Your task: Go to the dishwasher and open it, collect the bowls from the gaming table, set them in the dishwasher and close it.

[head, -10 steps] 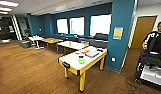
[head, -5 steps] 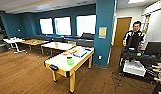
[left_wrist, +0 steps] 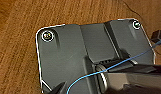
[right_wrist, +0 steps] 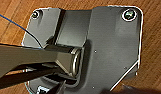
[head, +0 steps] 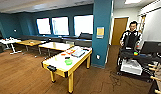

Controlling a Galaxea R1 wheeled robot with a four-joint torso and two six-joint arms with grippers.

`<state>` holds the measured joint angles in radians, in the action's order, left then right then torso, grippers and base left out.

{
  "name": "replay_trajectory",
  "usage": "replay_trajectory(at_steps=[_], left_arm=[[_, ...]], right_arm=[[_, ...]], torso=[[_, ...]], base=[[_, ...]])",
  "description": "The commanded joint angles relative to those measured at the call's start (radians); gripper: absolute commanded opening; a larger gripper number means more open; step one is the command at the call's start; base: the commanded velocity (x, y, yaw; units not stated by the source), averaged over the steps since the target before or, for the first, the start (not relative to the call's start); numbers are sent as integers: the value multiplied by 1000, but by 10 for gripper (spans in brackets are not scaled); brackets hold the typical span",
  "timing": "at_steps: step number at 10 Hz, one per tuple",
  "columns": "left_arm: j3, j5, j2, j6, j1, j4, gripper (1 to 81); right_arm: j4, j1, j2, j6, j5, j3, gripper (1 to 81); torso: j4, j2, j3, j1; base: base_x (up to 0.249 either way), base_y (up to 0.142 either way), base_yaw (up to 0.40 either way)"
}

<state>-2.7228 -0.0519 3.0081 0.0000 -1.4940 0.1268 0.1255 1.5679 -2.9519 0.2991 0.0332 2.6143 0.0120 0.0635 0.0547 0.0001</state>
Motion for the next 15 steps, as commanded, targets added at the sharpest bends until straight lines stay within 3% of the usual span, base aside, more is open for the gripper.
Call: replay_trajectory(at_steps=[1, 9, 15], left_arm=[[0, 44, -7, 2, 56, -6, 811], [0, 44, -3, 3, 56, -3, 811], [0, 44, -4, 5, 56, -4, 811]], right_arm=[[-7, -47, 3, 5, -56, -2, 811], [-7, -45, 3, 5, -56, -2, 811], [-7, -45, 3, 5, -56, -2, 811]], torso=[[0, 0, 0, 0], [0, 0, 0, 0], [0, 0, 0, 0]], base=[[0, 0, 0], [0, 0, 0], [91, 0, 0]])
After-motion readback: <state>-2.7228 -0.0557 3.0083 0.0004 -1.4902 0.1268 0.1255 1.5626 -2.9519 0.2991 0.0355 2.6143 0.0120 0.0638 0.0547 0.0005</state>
